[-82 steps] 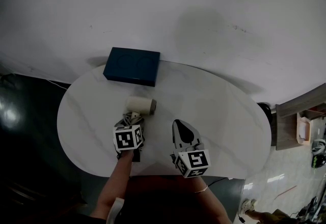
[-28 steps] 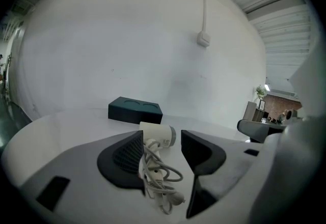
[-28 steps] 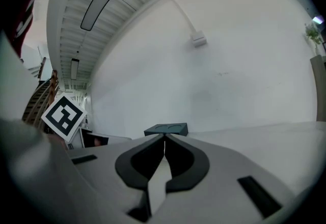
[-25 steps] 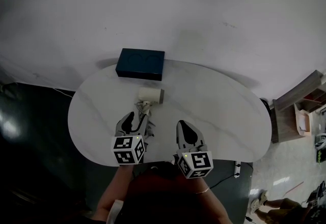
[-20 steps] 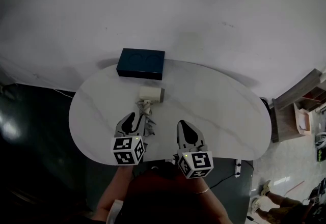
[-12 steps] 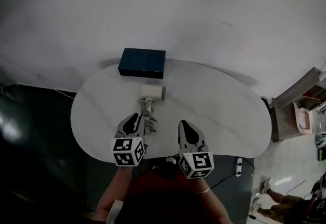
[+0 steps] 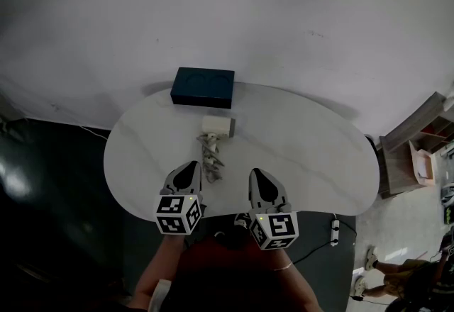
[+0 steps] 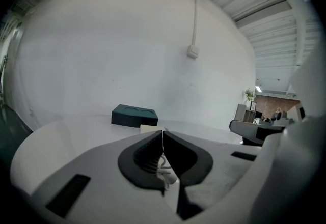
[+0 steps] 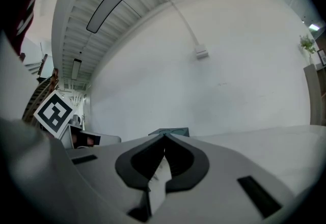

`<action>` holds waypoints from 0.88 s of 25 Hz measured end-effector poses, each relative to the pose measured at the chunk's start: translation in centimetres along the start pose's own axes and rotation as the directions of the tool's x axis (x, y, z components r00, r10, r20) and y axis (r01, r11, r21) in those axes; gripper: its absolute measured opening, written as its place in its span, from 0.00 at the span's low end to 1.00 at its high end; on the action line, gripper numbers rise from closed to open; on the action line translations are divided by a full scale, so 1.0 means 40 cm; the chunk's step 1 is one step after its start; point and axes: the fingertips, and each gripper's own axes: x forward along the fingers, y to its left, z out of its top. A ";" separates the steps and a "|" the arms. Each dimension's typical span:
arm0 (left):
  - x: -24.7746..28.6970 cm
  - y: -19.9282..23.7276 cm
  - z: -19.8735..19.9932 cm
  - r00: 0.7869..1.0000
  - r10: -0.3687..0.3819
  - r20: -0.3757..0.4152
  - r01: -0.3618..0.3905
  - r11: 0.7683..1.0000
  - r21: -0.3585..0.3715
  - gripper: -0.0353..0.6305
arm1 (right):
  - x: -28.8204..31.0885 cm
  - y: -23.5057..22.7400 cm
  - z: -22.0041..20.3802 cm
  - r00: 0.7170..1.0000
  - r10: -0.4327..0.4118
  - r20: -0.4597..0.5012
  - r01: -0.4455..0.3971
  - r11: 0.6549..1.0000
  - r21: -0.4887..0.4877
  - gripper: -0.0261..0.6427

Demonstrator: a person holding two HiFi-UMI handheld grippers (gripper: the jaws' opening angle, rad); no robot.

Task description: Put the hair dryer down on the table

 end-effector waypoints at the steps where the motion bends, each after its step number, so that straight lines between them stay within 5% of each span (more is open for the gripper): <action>1: -0.007 0.001 0.000 1.000 -0.003 0.002 0.003 1.000 0.000 0.09 | -0.003 0.006 0.000 1.000 0.001 0.001 -0.001 1.000 -0.002 0.06; 22: -0.108 0.005 -0.020 0.998 -0.068 0.013 0.068 0.998 -0.005 0.09 | -0.065 0.108 -0.001 1.000 -0.007 0.010 0.007 0.998 -0.060 0.06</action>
